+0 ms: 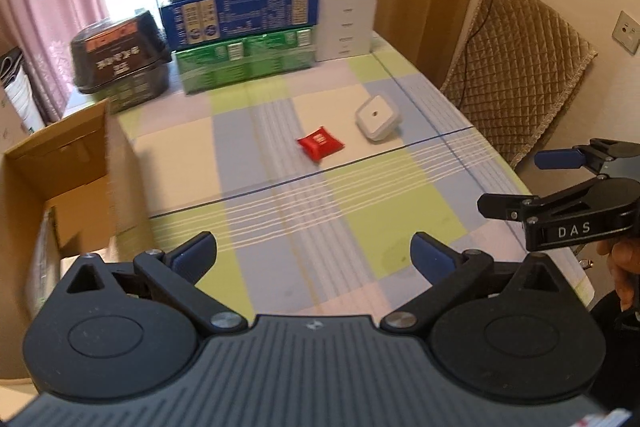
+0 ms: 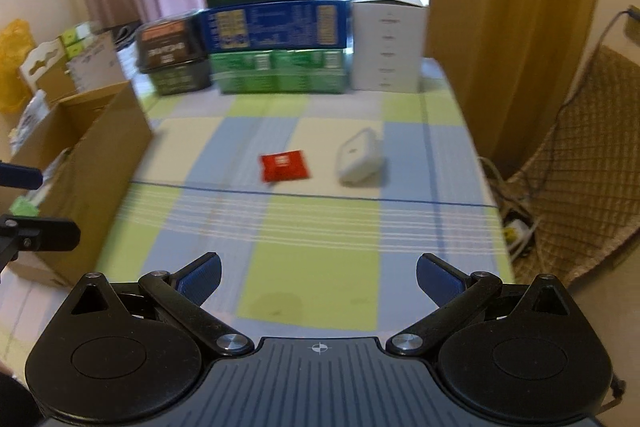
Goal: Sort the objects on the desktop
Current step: 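Move both tools over the red packet and the white square case, then grasp the red packet with the left tool while the right tool grasps the white square case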
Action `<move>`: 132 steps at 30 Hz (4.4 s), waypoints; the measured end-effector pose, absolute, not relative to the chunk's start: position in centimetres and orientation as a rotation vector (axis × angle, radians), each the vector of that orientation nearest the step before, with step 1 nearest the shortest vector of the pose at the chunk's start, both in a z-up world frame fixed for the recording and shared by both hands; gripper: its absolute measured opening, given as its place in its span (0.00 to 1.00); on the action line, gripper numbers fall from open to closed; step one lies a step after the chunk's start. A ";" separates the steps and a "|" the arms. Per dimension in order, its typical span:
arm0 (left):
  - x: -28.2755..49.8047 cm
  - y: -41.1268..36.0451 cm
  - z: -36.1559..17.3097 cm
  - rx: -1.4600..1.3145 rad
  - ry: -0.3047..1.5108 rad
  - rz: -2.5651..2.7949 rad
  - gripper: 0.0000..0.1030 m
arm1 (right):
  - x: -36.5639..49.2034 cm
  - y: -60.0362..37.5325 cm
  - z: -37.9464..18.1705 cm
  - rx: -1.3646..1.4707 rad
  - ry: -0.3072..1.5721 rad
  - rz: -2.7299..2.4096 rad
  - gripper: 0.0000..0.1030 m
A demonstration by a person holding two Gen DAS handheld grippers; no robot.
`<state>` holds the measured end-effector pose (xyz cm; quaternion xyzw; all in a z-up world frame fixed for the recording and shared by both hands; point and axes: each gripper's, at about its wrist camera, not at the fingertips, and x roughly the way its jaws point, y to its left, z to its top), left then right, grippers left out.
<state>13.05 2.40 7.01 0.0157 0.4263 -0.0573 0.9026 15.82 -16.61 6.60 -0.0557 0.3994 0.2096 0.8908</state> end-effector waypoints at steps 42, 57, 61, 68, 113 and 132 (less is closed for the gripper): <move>27.5 1.5 -9.5 -0.064 0.704 0.027 0.85 | 30.2 -13.7 -6.1 -0.372 0.544 0.467 0.80; 30.3 2.3 -9.7 -0.104 0.692 -0.004 0.86 | 32.4 -10.9 -9.3 -0.503 0.511 0.478 0.80; 30.7 2.6 -9.9 -0.117 0.698 -0.008 0.86 | 32.9 -10.6 -9.8 -0.498 0.519 0.479 0.78; 31.2 2.3 -10.4 -0.108 0.706 -0.030 0.86 | 33.6 -10.5 -10.1 -0.483 0.516 0.472 0.64; 33.3 -2.0 -11.6 0.235 0.639 -0.243 0.38 | 34.2 -13.5 -8.6 -0.272 0.599 0.434 0.61; 33.5 -2.7 -11.8 0.219 0.639 -0.267 0.27 | 34.3 -13.6 -8.6 -0.242 0.615 0.432 0.59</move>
